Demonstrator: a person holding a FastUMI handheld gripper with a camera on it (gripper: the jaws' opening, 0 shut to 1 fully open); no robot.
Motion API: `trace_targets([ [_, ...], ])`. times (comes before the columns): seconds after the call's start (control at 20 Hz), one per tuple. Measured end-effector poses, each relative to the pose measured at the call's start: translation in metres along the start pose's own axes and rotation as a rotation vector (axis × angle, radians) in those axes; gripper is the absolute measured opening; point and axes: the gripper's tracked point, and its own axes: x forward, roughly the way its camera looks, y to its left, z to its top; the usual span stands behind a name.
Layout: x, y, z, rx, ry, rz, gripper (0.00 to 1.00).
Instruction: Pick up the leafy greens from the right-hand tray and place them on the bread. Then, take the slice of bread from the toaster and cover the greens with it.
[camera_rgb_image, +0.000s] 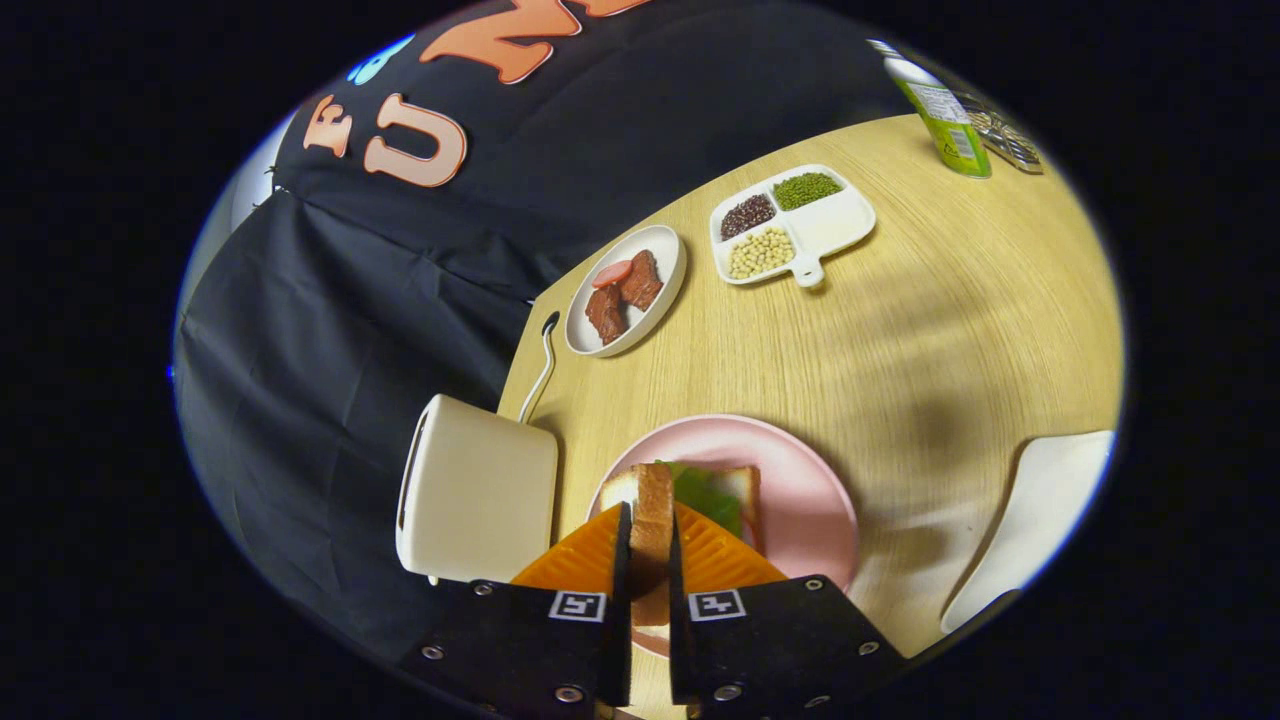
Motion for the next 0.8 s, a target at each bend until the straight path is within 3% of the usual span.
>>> trace_targets([
  [0.15, 0.000, -0.008, 0.002, -0.050, -0.028, -0.041, 0.26],
  [0.35, -0.011, -0.013, 0.014, -0.112, -0.093, -0.082, 0.49],
  [0.8, -0.093, 0.006, 0.072, -0.403, -0.420, -0.195, 0.83],
])
